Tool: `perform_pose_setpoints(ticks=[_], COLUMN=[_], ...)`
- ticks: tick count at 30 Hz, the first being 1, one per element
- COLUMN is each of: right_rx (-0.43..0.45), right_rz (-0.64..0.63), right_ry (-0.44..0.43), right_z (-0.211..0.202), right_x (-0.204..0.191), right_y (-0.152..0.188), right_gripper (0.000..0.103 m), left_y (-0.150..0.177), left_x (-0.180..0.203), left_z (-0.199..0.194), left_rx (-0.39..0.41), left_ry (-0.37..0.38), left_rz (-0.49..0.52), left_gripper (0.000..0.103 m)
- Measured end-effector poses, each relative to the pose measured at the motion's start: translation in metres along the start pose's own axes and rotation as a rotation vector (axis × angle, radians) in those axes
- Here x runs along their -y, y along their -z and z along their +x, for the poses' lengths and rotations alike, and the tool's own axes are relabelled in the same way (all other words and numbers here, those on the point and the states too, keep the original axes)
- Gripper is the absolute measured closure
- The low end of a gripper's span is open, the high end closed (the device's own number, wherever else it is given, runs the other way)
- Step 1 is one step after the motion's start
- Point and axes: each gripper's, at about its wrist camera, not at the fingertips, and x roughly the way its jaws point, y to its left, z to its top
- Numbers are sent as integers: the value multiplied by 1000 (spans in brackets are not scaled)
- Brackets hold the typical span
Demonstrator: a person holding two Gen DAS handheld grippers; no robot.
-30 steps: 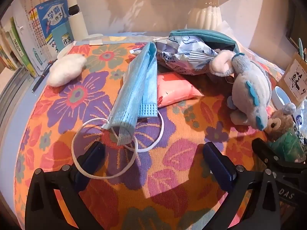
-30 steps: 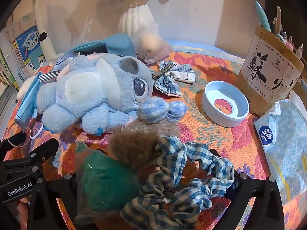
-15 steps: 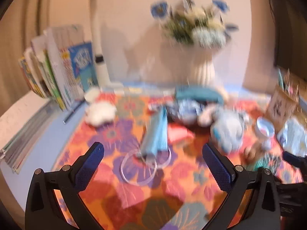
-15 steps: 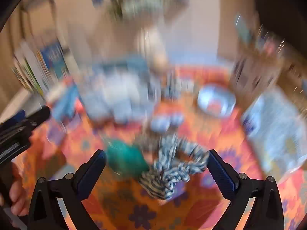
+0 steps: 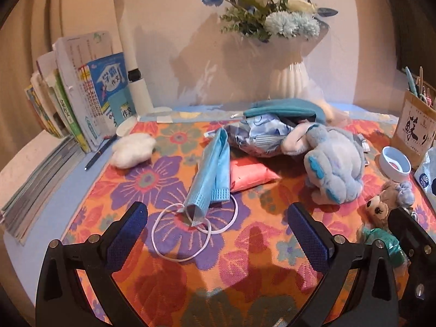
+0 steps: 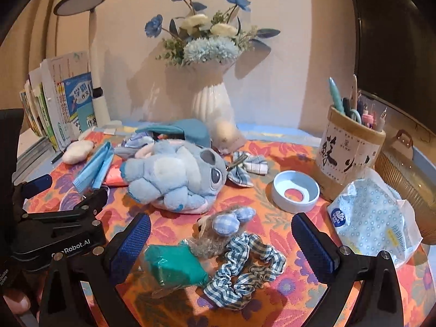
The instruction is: Organize soft objects
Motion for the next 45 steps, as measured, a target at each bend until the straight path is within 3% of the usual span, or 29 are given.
perform_pose_setpoints(ticks=[5,11,45], right_rx=[-7,-10,-6], right_rz=[8,13,-5], right_ry=[0,4,10], right_z=[2,5,5], right_x=[2,4,3], right_y=[0,1,2], right_gripper=[0,0,0], left_y=[1,2,2], left_x=[-10,-6,-10], left_z=[3,1,6], left_rx=[-21,-14,-41], left_ry=[13,8,30], left_rz=[-45,-16,-63], left_gripper=[1,1,1])
